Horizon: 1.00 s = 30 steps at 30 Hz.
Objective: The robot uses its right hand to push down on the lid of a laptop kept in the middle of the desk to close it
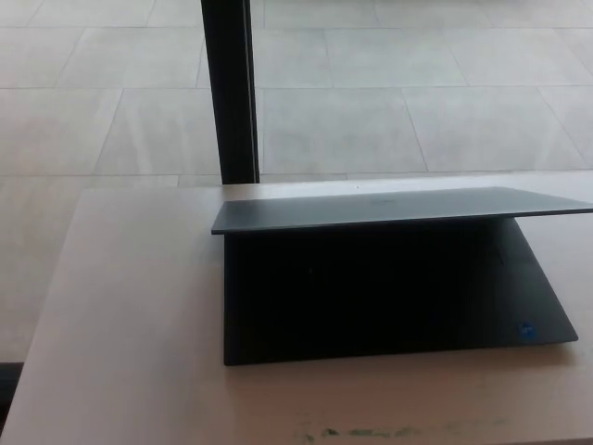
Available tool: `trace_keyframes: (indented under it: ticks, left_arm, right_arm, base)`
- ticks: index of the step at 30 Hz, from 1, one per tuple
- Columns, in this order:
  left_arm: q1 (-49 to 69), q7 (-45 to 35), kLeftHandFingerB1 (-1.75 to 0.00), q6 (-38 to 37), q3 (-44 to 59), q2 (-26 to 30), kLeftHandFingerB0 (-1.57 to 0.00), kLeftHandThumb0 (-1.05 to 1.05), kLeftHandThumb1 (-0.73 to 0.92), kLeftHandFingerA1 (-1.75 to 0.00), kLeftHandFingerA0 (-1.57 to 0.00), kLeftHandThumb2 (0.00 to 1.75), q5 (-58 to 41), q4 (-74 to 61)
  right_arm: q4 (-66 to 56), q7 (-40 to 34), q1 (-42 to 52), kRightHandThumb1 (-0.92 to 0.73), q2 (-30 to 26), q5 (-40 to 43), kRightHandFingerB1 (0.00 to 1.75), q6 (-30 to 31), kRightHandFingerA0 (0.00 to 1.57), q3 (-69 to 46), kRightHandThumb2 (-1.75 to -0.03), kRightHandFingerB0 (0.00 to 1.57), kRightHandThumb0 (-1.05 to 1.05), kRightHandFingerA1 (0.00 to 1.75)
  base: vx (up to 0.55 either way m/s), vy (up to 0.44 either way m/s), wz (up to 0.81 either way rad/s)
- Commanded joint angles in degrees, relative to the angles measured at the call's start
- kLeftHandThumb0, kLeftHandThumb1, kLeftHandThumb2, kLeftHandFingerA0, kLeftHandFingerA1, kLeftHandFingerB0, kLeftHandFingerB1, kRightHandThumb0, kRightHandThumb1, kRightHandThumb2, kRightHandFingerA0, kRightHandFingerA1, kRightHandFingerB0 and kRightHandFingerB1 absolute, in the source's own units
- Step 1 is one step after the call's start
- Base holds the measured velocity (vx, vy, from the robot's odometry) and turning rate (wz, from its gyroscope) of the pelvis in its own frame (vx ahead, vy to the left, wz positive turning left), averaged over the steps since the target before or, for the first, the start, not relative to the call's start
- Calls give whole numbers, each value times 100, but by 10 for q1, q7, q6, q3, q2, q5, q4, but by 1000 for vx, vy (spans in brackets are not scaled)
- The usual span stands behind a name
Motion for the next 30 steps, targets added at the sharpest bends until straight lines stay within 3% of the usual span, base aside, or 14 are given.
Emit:
trace_keyframes:
  ticks: [1, 3, 4, 7, 8, 9, 19, 20, 21, 22, 23, 24, 25, 30]
  left_arm:
    - [33, -54, -58, 67, 89, 5, -29, -91, 67, -63, -35, 112, -153, -111]
    - [34, -57, -58, 70, 92, 4, -29, -92, 68, -63, -36, 112, -150, -115]
    - [37, -55, -55, 80, 94, 0, -30, -95, 92, -62, -37, 67, -156, -128]
    - [32, -56, -50, 92, 104, -2, -25, -95, 92, -57, -33, 67, -167, -127]
    - [34, -54, -51, 101, 118, -3, -26, -95, 90, -58, -33, 67, -180, -130]
    - [40, -59, -51, 103, 125, -4, -25, -95, 90, -58, -32, 67, -188, -135]
    - [43, -55, -52, 105, 117, -2, -27, -95, 92, -60, -36, 67, -174, -144]
    - [43, -54, -51, 108, 117, -1, -27, -96, 91, -59, -36, 67, -176, -148]
    - [39, -56, -49, 108, 118, 1, -26, -98, 92, -56, -34, 69, -178, -143]
    - [33, -59, -49, 105, 120, 3, -26, -98, 92, -56, -34, 69, -180, -131]
    - [33, -60, -49, 104, 119, 5, -26, -98, 92, -57, -34, 70, -180, -134]
    - [34, -59, -49, 104, 118, 4, -26, -98, 92, -57, -34, 70, -180, -135]
    - [34, -60, -50, 104, 118, 4, -26, -99, 92, -58, -34, 69, -180, -136]
    - [41, -62, -52, 95, 115, 1, -29, -99, 91, -59, -37, 67, -177, -141]
  right_arm:
    - [-1, -5, -24, -89, -50, 136, 59, -73, 52, -136, -66, 32, -79, 100]
    - [-4, 2, -30, -90, -53, 143, 57, -70, 51, -154, -67, 32, -80, 100]
    - [-27, 3, -38, -92, -63, 152, 58, -56, 43, -168, -67, 28, -83, 98]
    - [-69, -16, -87, -92, -96, 150, 59, -12, 42, -182, -68, 31, -80, 96]
    - [-91, -10, -103, -73, -93, 149, 63, -6, 43, -174, -112, 29, -79, 84]
    - [-119, -6, -115, -92, -90, 149, 56, 5, 37, -169, -70, 28, -83, 88]
    - [-398, 13, -216, -88, -106, 147, 55, 108, 56, -81, -67, 48, -91, 66]
    - [-410, 18, -222, -88, -107, 142, 52, 108, 52, -71, -67, 47, -92, 62]
    - [-435, 30, -237, -76, -107, 140, 37, 108, 36, -48, -79, 32, -92, 47]
    - [-465, 46, -255, -76, -105, 139, 37, 110, 36, -20, -79, 32, -92, 47]
    - [-482, 42, -264, -89, -101, 123, 31, 105, 36, -1, -68, 33, -86, 41]
    - [-484, 41, -264, -89, -102, 123, 31, 108, 36, -2, -68, 33, -86, 41]
    - [-497, 38, -271, -77, -98, 119, 34, 119, 34, 10, -79, 29, -95, 41]
    - [-538, 49, -316, -79, -98, 39, 33, 114, 30, 113, -82, 22, -93, 41]
  base:
    - [0, 0, 0]
    - [0, 0, 0]
    - [0, 0, 0]
    - [0, 0, 0]
    - [0, 0, 0]
    - [0, 0, 0]
    - [0, 0, 0]
    - [0, 0, 0]
    - [0, 0, 0]
    - [0, 0, 0]
    - [0, 0, 0]
    - [0, 0, 0]
    - [0, 0, 0]
    - [0, 0, 0]
